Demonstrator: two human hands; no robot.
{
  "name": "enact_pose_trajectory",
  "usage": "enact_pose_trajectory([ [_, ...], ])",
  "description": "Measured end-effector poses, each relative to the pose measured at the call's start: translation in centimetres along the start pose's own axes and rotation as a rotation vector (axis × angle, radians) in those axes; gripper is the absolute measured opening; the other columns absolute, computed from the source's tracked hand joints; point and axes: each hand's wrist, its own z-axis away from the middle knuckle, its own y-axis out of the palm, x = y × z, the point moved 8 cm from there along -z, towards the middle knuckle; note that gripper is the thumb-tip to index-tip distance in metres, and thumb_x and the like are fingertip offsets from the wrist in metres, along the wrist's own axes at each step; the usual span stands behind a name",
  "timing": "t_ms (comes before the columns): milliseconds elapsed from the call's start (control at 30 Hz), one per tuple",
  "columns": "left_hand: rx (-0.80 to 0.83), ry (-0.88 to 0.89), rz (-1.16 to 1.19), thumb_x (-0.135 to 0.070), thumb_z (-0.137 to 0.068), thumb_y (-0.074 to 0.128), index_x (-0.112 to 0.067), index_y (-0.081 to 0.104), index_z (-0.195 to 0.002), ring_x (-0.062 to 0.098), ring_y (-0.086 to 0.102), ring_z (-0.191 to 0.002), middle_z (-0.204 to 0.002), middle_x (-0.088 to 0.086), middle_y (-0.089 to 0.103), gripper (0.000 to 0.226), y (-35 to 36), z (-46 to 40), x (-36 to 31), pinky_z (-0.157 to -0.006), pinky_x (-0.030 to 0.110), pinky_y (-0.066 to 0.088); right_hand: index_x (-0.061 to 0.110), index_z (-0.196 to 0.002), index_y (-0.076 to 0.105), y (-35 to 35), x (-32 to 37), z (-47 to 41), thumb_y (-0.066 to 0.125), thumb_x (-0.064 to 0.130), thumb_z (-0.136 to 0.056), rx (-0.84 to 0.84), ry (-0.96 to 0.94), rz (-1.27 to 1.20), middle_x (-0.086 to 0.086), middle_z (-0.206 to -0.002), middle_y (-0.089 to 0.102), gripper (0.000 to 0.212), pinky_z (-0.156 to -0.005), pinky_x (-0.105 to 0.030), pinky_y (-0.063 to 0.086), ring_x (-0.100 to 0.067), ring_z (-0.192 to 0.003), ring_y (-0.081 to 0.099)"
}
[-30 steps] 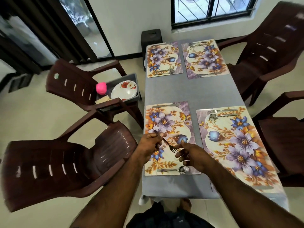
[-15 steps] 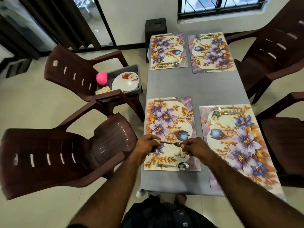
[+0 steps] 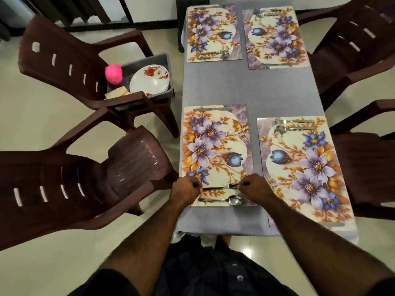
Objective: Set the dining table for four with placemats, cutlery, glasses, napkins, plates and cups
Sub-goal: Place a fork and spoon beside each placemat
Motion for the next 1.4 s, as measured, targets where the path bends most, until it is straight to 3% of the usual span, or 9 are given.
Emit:
enact_pose_trajectory([
  [233,-0.012,-0.044,-0.021,-0.036,-0.084,0.073,-0.024,0.077,-0.084,0.020,0.069,-0.081,-0.088,-0.004,0.076,0.012,-0.4,-0.7,0.0,-0.076,0.037,0.062,0.018,-0.077,0.083,-0.3,0.5,0.2,0.083,0.025,-0.082,-0.004,0.037,0.066,0.006,-0.070,0.073,0.009,-0.065,-0.024,0.050,-0.007,-0.067,0.067],
  [500,-0.045,-0.048,0.056,-0.039,-0.086,0.074,-0.022,0.073,-0.092,0.023,0.069,-0.086,-0.094,0.000,0.075,0.017,-1.1,1.1,0.8,-0.078,0.038,0.061,0.016,-0.070,0.072,-1.6,0.5,1.0,0.079,0.051,-0.087,-0.101,0.051,0.094,0.000,-0.069,0.071,0.039,-0.070,-0.031,0.055,-0.018,-0.069,0.067],
  [600,-0.073,-0.019,0.079,-0.038,-0.089,0.074,-0.018,0.074,-0.098,0.024,0.069,-0.090,-0.100,0.003,0.076,0.021,-2.5,3.1,1.5,-0.081,0.039,0.060,0.019,-0.076,0.070,-2.6,1.5,2.1,0.070,0.052,-0.093,-0.176,-0.003,0.120,0.001,-0.075,0.069,0.037,-0.070,-0.032,0.051,-0.022,-0.076,0.067],
  [767,-0.172,-0.059,0.112,-0.044,-0.087,0.079,-0.023,0.071,-0.086,0.016,0.068,-0.082,-0.090,-0.006,0.074,0.022,-5.3,9.2,6.4,-0.077,0.038,0.059,0.023,-0.092,0.075,-1.0,7.0,5.7,0.069,0.044,-0.093,-0.253,-0.267,0.327,-0.005,-0.101,0.067,0.022,-0.079,-0.037,0.051,-0.029,-0.094,0.066],
  [900,-0.176,-0.173,0.148,-0.051,-0.084,0.079,-0.023,0.070,-0.084,0.012,0.069,-0.079,-0.082,-0.008,0.072,0.030,-5.6,15.7,13.7,-0.076,0.038,0.061,0.021,-0.093,0.076,5.7,12.4,9.7,0.060,0.043,-0.088,-0.166,-0.493,0.516,-0.011,-0.102,0.069,0.028,-0.078,-0.042,0.054,-0.036,-0.093,0.068],
  [1133,-0.301,-0.360,0.228,-0.048,-0.085,0.079,-0.027,0.068,-0.083,0.009,0.065,-0.082,-0.091,-0.011,0.068,0.024,-7.1,27.7,27.6,-0.074,0.029,0.052,0.030,-0.140,0.058,20.1,19.9,16.1,0.051,0.063,-0.092,0.208,-0.679,0.795,-0.003,-0.147,0.052,0.059,-0.111,-0.040,0.041,-0.026,-0.133,0.050],
  [1200,-0.287,-0.396,0.233,-0.060,-0.083,0.071,-0.033,0.067,-0.095,0.015,0.064,-0.094,-0.102,-0.010,0.064,0.030,-6.2,31.4,32.8,-0.081,0.029,0.050,0.031,-0.153,0.045,24.8,21.7,17.1,0.051,0.065,-0.093,0.278,-0.697,0.861,-0.004,-0.160,0.042,0.069,-0.117,-0.042,0.036,-0.029,-0.142,0.043],
  [1267,-0.262,-0.403,0.218,-0.073,-0.079,0.059,-0.033,0.068,-0.117,0.019,0.061,-0.113,-0.119,-0.006,0.063,0.056,-4.5,34.6,37.8,-0.096,0.032,0.049,0.033,-0.160,0.032,29.2,23.5,18.0,0.049,0.069,-0.094,0.318,-0.695,0.907,-0.004,-0.167,0.032,0.076,-0.120,-0.044,0.033,-0.032,-0.148,0.037],
  [1400,-0.211,-0.486,0.208,-0.062,-0.092,0.065,-0.029,0.054,-0.146,0.023,0.042,-0.141,-0.151,-0.002,0.047,0.064,-2.1,42.9,47.8,-0.115,0.039,0.041,0.031,-0.162,0.029,40.6,26.8,20.8,0.049,0.074,-0.094,0.382,-0.697,0.970,-0.005,-0.172,0.021,0.083,-0.122,-0.046,0.031,-0.033,-0.153,0.031],
])
